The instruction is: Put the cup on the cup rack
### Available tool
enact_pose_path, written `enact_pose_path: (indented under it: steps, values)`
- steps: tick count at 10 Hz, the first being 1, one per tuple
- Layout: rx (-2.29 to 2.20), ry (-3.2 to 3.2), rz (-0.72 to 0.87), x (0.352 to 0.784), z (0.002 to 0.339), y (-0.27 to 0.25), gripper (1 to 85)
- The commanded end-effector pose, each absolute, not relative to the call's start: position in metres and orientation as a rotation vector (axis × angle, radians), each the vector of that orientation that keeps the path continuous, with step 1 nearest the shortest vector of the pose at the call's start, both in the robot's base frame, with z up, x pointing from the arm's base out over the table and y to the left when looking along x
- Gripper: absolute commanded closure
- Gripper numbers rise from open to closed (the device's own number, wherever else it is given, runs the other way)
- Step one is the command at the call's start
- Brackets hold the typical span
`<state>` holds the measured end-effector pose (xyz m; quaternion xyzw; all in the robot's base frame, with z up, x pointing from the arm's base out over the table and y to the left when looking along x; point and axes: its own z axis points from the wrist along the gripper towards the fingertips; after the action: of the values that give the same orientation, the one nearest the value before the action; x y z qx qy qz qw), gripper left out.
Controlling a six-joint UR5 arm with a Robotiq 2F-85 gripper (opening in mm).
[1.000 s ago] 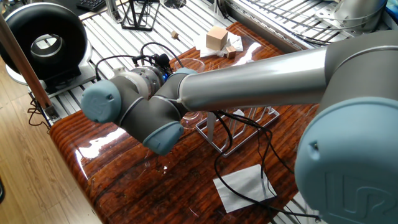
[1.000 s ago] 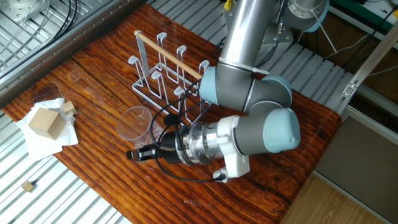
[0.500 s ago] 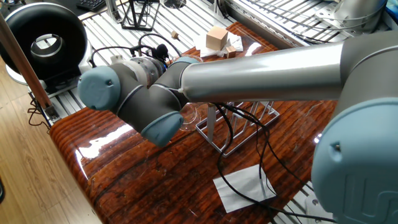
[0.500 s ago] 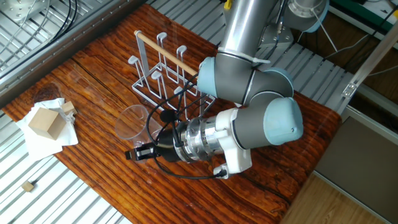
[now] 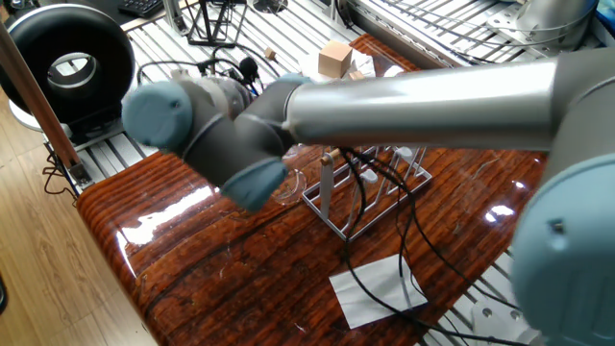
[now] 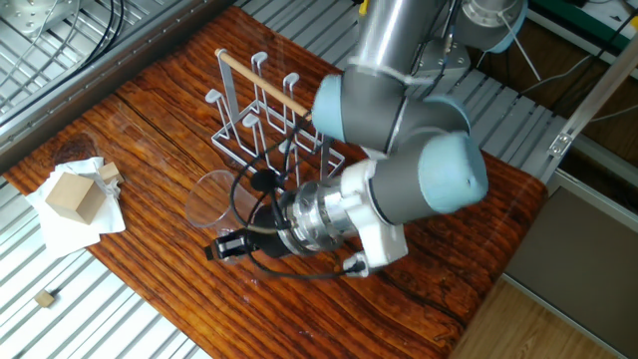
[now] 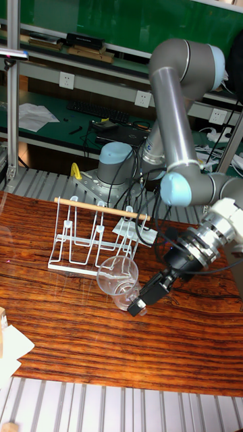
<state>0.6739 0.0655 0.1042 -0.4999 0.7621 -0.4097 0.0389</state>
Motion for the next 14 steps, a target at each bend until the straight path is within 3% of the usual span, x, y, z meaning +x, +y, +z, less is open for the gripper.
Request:
enact_pose_path:
  steps: [1,5,10,14]
  values:
    - [-1.51,2.401,-1.014,0.668,0.104,0.074,84.7]
    - [-1.346,2.516,-0.569,0.646,0.07,0.102,84.7]
    - [-1.403,2.589,-0.679,0.632,0.079,0.104,84.7]
    - [-1.306,2.714,-0.388,0.612,0.06,0.15,84.7]
